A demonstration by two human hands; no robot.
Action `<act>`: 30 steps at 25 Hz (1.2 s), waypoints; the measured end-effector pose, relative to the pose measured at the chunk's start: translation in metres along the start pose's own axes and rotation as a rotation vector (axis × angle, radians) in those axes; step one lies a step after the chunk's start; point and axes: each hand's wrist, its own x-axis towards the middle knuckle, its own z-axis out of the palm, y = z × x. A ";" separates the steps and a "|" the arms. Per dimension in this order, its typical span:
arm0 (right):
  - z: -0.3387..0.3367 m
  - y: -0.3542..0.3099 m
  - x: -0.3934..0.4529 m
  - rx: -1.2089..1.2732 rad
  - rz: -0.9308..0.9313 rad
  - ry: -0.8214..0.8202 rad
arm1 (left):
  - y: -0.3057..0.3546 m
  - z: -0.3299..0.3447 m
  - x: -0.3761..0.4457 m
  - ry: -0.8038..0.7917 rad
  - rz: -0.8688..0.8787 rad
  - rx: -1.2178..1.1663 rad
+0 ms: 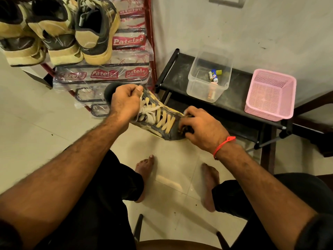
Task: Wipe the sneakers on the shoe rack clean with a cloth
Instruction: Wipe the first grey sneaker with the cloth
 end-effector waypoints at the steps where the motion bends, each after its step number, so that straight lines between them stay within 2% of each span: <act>1: 0.001 0.002 -0.002 -0.023 0.061 0.025 | 0.000 -0.003 0.003 0.030 -0.030 -0.020; 3: 0.001 0.003 -0.003 0.015 0.107 0.212 | -0.003 -0.006 0.005 0.007 -0.130 -0.110; 6: -0.001 0.004 0.003 0.063 0.138 0.386 | -0.002 -0.003 -0.002 -0.169 -0.337 -0.300; 8: 0.001 0.009 0.007 0.086 0.179 0.391 | 0.003 0.002 -0.010 -0.288 -0.384 -0.311; 12: 0.012 0.010 0.009 0.112 0.221 0.349 | 0.012 0.011 -0.022 -0.428 -0.306 -0.185; 14: 0.011 0.006 0.009 0.079 0.222 0.366 | 0.013 0.016 -0.025 -0.438 -0.313 -0.263; 18: 0.012 -0.025 0.005 0.141 0.130 0.513 | 0.007 0.025 -0.017 -0.370 -0.388 -0.551; 20: 0.027 -0.052 0.000 0.204 0.022 0.507 | 0.008 0.021 -0.011 -0.410 -0.476 -0.744; 23: 0.029 -0.045 0.002 0.065 -0.112 0.522 | 0.006 0.015 -0.013 -0.520 -0.584 -0.881; 25: 0.012 -0.010 0.013 0.008 -0.010 0.600 | 0.004 0.016 -0.015 -0.503 -0.580 -0.888; 27: 0.001 0.012 0.020 0.076 0.150 0.630 | 0.000 0.023 -0.012 -0.436 -0.552 -0.900; 28: 0.004 0.005 0.021 0.133 0.169 0.616 | -0.003 0.026 -0.009 -0.407 -0.540 -0.902; 30: 0.025 -0.033 0.013 0.202 0.063 0.580 | -0.007 0.030 -0.008 -0.400 -0.546 -0.893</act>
